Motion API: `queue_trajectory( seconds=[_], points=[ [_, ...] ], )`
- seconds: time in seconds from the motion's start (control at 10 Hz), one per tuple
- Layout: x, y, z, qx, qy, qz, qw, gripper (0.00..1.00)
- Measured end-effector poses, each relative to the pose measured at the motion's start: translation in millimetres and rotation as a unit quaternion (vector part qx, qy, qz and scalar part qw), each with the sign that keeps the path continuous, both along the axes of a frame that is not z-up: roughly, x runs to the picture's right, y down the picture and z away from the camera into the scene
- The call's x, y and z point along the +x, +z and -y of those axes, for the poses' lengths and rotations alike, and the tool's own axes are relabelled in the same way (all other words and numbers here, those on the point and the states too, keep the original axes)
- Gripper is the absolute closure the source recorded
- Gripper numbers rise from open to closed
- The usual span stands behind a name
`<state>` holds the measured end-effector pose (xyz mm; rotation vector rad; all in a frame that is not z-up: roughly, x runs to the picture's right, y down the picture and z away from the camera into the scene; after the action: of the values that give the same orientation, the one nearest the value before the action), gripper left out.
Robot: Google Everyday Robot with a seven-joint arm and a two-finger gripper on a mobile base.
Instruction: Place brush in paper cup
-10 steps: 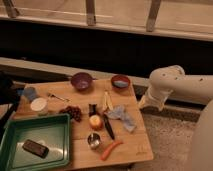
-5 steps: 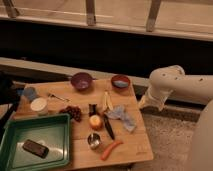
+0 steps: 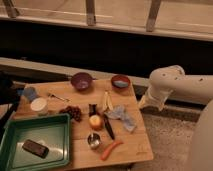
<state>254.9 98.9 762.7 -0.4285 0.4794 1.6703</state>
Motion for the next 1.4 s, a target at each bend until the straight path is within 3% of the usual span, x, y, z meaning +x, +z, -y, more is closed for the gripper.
queue_trajectory(
  seconds=[1.2,1.4],
  points=[
    [-0.8,0.2,-0.7,-0.001,0.000,0.000,1.0000,0.32],
    [-14.4,4.0,-1.4,-0.005,-0.024,0.020,0.9995,0.32]
  ],
)
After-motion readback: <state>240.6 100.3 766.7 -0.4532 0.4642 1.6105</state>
